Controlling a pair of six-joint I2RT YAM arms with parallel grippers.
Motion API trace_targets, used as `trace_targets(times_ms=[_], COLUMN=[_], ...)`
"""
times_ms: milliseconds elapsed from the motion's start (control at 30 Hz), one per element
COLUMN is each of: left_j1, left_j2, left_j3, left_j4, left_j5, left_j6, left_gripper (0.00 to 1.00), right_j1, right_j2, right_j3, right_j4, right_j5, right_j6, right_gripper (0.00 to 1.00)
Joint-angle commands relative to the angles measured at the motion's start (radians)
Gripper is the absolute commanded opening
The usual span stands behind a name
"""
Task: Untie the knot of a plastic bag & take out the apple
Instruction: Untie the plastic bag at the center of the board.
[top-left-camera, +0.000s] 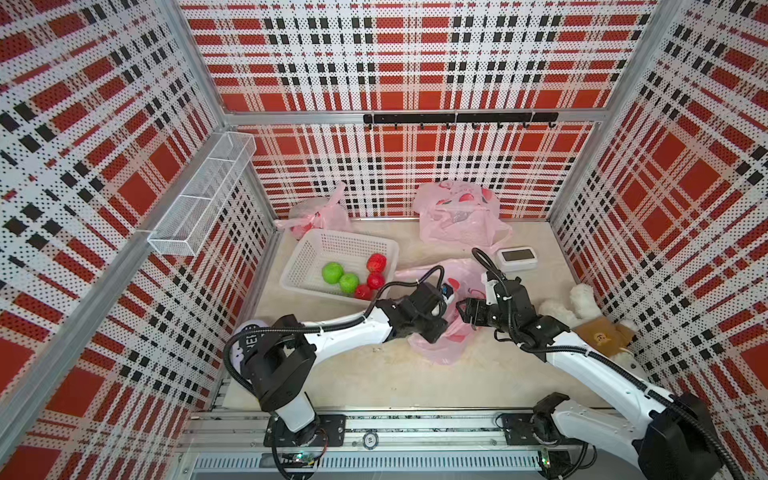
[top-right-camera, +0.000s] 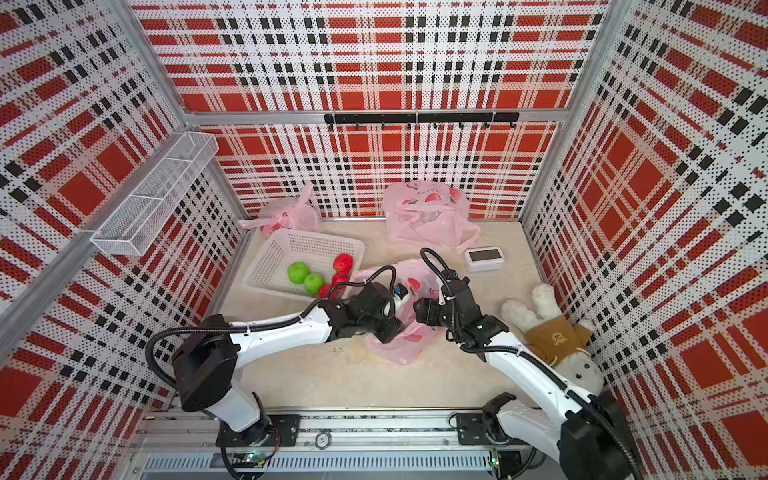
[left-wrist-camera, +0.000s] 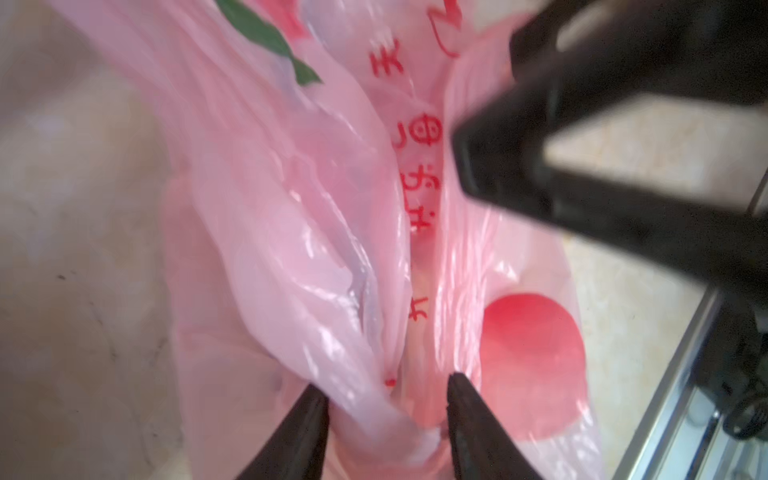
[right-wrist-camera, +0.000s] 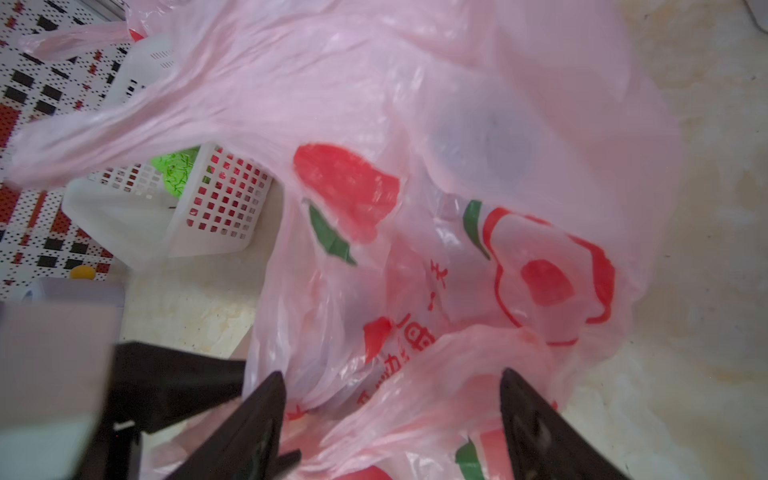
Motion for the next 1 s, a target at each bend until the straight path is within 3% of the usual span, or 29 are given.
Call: trace_targets(times_ms=[0, 267, 467, 633, 767, 967], left_j1=[-0.055, -0.075, 0.009, 0.097, 0.133, 0.109], left_j2=[-0.023, -0.078, -0.152, -0.183, -0.13, -0.03], left_j3=[-0.046, -0.098, -0.107, -0.098, -0.044, 0.028], left_j4=[0.048, 0.118, 0.09, 0.09, 0.084, 0.097], left_j5=[0.005, -0.003, 0.027, 0.063, 0.108, 0.177], left_j6=[-0.052, -0.088, -0.097, -0.126, -0.123, -0.126], left_gripper=[0.48, 0.46, 0.48, 0.52, 0.53, 0.54], right_j1=[0.018, 0.086, 0.1, 0.104, 0.109, 0.117], right_j2=[0.048, 0.225, 0.228, 0.185, 0.177, 0.188], right_j3=[0.0, 0.047, 0.048, 0.034, 0.033, 0.034], right_j4=[0.114, 0.131, 0.132, 0.135, 0.132, 0.135], right_j5=[-0.02, 0.05, 0.096, 0.11, 0.11, 0.096], right_j6=[0.015, 0.013, 0.0, -0.015, -0.023, -0.025], right_gripper=[0.85, 0.84, 0.8, 0.63, 0.46, 0.43])
